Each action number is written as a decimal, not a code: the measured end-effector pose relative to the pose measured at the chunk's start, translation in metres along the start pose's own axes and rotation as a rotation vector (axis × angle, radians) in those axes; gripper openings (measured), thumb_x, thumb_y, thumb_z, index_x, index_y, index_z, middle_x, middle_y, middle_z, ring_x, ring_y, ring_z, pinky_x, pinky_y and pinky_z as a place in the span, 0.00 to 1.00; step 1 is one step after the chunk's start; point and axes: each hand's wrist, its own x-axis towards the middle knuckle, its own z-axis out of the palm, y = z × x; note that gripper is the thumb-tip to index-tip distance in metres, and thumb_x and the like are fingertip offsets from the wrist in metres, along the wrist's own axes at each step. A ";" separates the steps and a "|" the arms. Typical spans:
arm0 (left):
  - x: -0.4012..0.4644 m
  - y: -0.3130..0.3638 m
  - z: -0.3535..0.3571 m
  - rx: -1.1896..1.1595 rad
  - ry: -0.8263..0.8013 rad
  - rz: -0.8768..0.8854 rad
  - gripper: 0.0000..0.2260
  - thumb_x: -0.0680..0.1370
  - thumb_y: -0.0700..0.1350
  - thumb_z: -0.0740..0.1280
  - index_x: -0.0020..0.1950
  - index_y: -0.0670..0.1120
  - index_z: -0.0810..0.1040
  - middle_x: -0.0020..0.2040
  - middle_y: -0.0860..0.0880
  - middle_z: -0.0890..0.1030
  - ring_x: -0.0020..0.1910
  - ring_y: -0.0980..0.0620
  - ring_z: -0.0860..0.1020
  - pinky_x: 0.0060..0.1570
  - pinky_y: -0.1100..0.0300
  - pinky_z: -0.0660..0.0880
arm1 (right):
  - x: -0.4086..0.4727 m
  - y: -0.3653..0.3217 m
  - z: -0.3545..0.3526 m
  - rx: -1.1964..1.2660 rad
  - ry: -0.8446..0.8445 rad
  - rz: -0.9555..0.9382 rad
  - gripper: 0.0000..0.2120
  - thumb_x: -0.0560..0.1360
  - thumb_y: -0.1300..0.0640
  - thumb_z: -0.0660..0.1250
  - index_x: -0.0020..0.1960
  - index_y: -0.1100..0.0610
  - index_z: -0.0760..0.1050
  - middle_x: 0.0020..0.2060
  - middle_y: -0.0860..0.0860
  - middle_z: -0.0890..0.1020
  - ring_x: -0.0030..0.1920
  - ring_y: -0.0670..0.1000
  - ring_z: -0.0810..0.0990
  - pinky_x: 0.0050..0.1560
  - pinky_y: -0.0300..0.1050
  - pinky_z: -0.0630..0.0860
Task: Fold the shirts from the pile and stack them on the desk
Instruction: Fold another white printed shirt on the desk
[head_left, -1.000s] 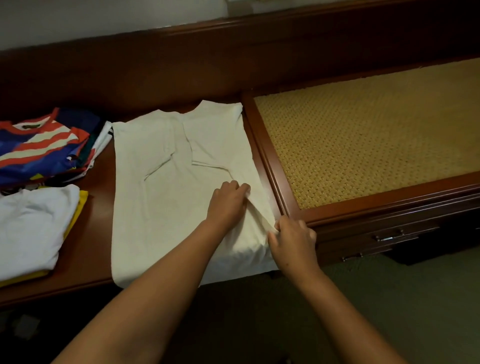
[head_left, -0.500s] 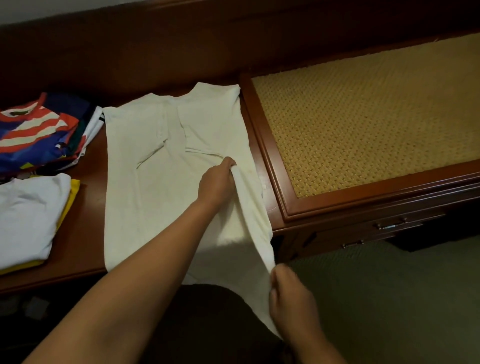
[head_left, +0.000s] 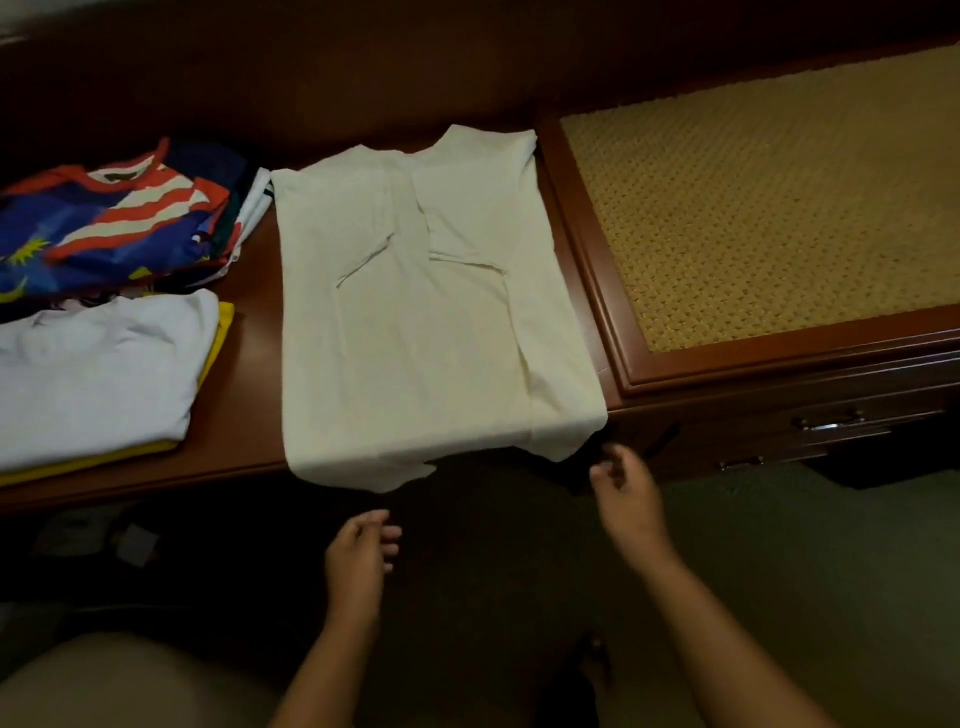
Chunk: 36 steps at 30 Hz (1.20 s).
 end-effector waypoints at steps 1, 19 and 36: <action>0.006 -0.008 -0.008 -0.021 0.034 -0.046 0.11 0.81 0.40 0.59 0.61 0.42 0.76 0.53 0.43 0.80 0.47 0.48 0.77 0.43 0.55 0.73 | 0.009 -0.006 0.005 0.026 0.008 0.047 0.21 0.80 0.58 0.63 0.72 0.56 0.66 0.66 0.54 0.73 0.61 0.53 0.74 0.55 0.45 0.73; 0.034 0.009 -0.067 0.127 0.029 -0.054 0.12 0.80 0.39 0.63 0.63 0.40 0.73 0.59 0.41 0.77 0.54 0.46 0.75 0.50 0.56 0.70 | -0.020 -0.003 0.006 -0.087 0.054 0.115 0.13 0.78 0.57 0.65 0.62 0.57 0.73 0.58 0.54 0.77 0.57 0.54 0.76 0.54 0.50 0.75; -0.067 0.110 -0.098 0.236 -0.271 0.154 0.10 0.80 0.42 0.62 0.60 0.44 0.76 0.54 0.47 0.78 0.50 0.51 0.74 0.47 0.60 0.69 | -0.129 -0.103 0.008 -0.158 -0.019 -0.014 0.09 0.80 0.58 0.61 0.59 0.57 0.75 0.54 0.53 0.78 0.54 0.53 0.76 0.54 0.48 0.73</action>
